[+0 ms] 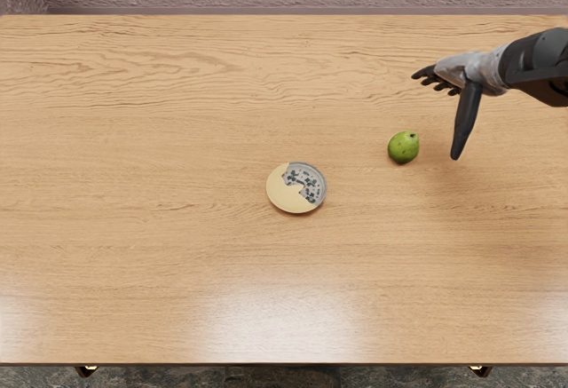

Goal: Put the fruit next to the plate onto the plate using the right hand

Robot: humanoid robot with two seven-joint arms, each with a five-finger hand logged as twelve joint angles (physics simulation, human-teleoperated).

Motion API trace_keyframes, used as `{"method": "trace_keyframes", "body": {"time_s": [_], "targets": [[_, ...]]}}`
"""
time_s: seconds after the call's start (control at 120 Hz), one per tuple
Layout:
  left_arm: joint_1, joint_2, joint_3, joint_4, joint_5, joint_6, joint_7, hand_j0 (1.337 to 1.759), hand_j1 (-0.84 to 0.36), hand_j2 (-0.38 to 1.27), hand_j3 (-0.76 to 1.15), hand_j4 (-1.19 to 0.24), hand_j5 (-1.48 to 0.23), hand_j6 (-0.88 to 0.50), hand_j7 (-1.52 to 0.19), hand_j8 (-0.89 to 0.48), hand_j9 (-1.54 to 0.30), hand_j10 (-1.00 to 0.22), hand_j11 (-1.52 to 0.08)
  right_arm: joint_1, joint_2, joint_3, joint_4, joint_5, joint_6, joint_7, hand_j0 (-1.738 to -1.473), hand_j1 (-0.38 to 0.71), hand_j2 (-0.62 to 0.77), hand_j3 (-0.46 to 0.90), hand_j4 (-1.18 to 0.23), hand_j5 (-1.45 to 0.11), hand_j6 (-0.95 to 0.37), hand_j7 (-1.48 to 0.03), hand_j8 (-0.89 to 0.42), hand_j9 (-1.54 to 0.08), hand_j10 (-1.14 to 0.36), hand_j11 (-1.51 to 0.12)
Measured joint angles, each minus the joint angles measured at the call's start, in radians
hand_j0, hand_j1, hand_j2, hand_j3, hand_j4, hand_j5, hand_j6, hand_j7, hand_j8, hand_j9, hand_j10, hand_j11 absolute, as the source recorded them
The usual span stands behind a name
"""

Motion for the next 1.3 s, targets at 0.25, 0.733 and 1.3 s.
{"method": "trace_keyframes", "body": {"time_s": [0.25, 0.733, 1.3], "targets": [[0.000, 0.000, 0.000, 0.000, 0.000, 0.000, 0.000, 1.658, 0.33, 0.00, 0.00, -0.01, -0.02, -0.01, -0.02, -0.01, -0.02, -0.01, -0.02, -0.076, 0.012, -0.056, 0.078, -0.072, -0.281, 0.000, -1.658, -0.32, 0.00, 0.00, -0.03, -0.04, -0.03, -0.04, -0.03, -0.04, -0.03, -0.04], [-0.003, 0.000, 0.000, 0.000, 0.000, 0.000, 0.000, 1.658, 0.33, 0.00, 0.00, -0.01, -0.02, -0.01, -0.02, -0.01, -0.02, -0.01, -0.02, -0.193, 0.081, -0.080, 0.130, -0.234, -0.554, 0.000, -1.658, -0.13, -0.03, 0.00, -0.19, -0.24, -0.19, -0.24, -0.19, -0.24, -0.18, -0.24], [-0.004, 0.000, 0.000, 0.001, 0.000, 0.000, 0.000, 1.658, 0.33, 0.00, 0.00, -0.01, -0.02, -0.01, -0.02, -0.01, -0.02, -0.01, -0.02, -0.243, 0.145, -0.089, 0.123, -0.299, -0.637, 0.000, -1.658, 0.01, -0.06, 0.00, -0.30, -0.39, -0.30, -0.39, -0.30, -0.39, -0.30, -0.39]]}}
